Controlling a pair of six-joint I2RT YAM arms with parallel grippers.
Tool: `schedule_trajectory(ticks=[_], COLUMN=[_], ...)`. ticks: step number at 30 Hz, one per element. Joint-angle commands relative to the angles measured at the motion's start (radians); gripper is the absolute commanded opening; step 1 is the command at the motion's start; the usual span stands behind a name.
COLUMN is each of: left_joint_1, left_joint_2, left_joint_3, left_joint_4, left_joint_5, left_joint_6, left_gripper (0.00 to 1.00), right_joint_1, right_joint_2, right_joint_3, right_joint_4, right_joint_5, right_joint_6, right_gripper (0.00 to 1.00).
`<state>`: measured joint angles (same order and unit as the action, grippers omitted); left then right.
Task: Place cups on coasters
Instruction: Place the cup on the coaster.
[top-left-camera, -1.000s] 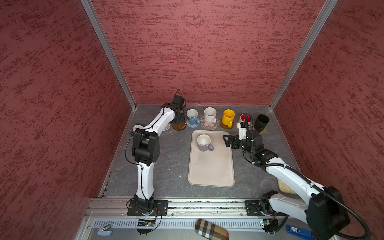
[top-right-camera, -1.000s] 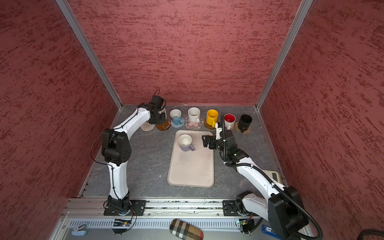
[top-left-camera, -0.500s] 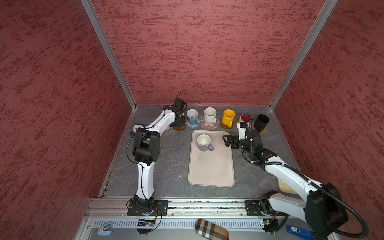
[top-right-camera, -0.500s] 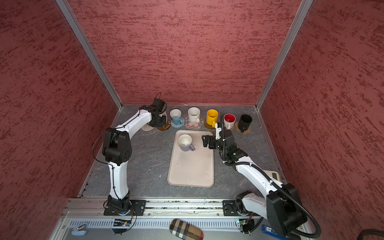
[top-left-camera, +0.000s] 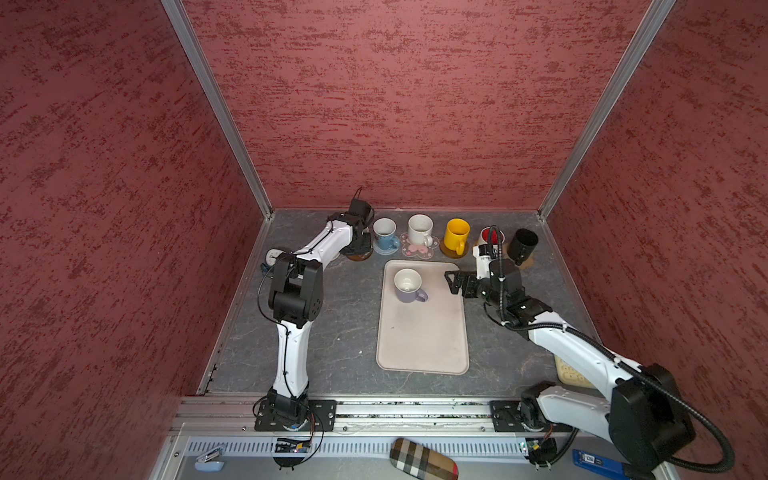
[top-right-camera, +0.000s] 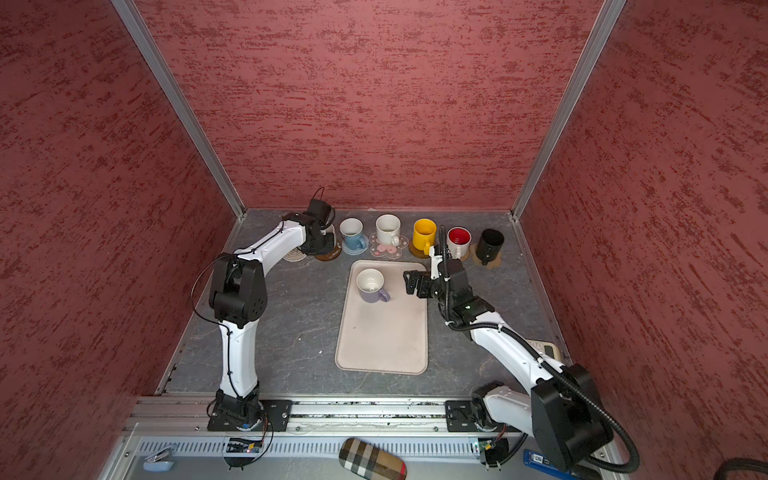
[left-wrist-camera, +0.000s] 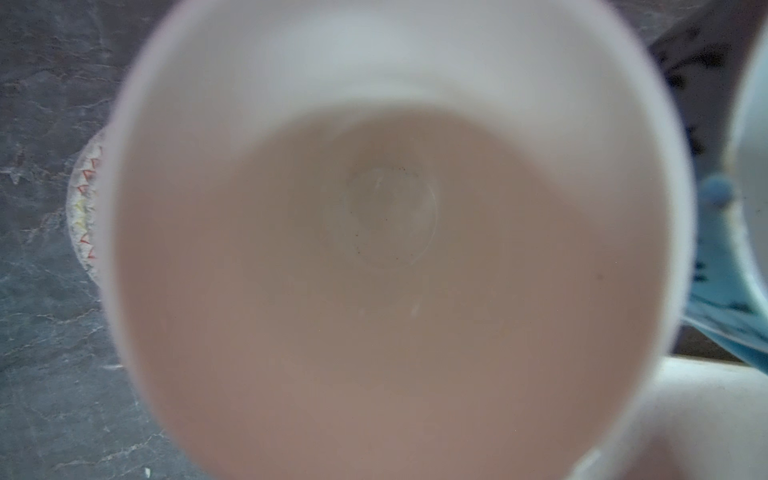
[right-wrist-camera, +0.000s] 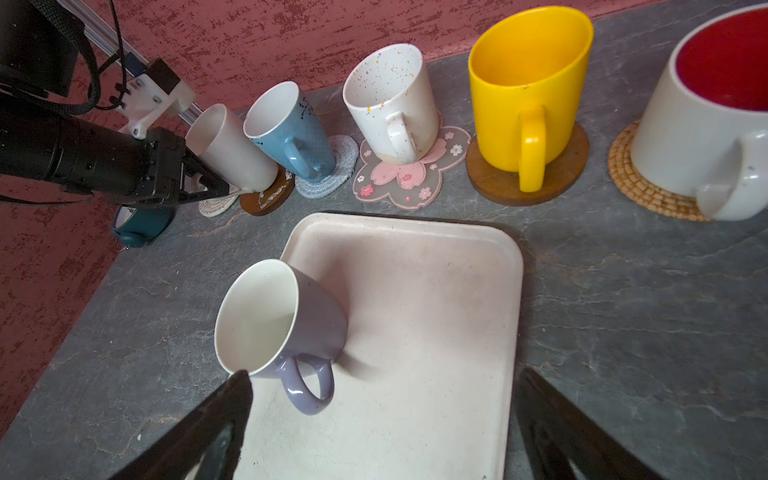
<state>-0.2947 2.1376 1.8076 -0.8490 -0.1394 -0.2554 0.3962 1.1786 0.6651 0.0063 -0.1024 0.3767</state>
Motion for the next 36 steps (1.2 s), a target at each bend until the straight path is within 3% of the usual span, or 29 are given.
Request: schedule_trajectory(ticks=[1,11,19,23,33,36], left_joint_1=[0.003,-0.001,-0.001,0.0,0.005,-0.002], left_joint_2=[-0.016,-0.033,-0.027,-0.027,-0.143,-0.228], left_joint_3=[-0.013,-0.052,-0.048,-0.035,-0.031,-0.057], left_joint_4=[0.053,0.066,0.061,0.051,0.022,0.01], left_joint_5=[-0.022,-0.035,-0.04,-0.061,-0.054,-0.043], left_joint_6=[-0.008,-0.01,-0.01,-0.007,-0.014,-0.023], left_gripper=[0.0,0.0,0.48,0.64,0.76,0.77], right_joint_1=[-0.007,-0.007,-0.007,-0.007,-0.007,-0.007], right_joint_2=[0.009,0.015,0.015,0.014,-0.006,0.001], right_joint_3=[0.023,0.026,0.029,0.032,0.046,0.051], right_joint_4=[0.037,0.036,0.032,0.029,-0.015,-0.036], right_joint_5=[-0.002,-0.013,-0.014,-0.015,-0.027,-0.05], right_joint_6=[-0.005,-0.001,-0.001,-0.003,-0.012,-0.012], right_gripper=[0.99,0.99,0.99,0.99,0.98,0.93])
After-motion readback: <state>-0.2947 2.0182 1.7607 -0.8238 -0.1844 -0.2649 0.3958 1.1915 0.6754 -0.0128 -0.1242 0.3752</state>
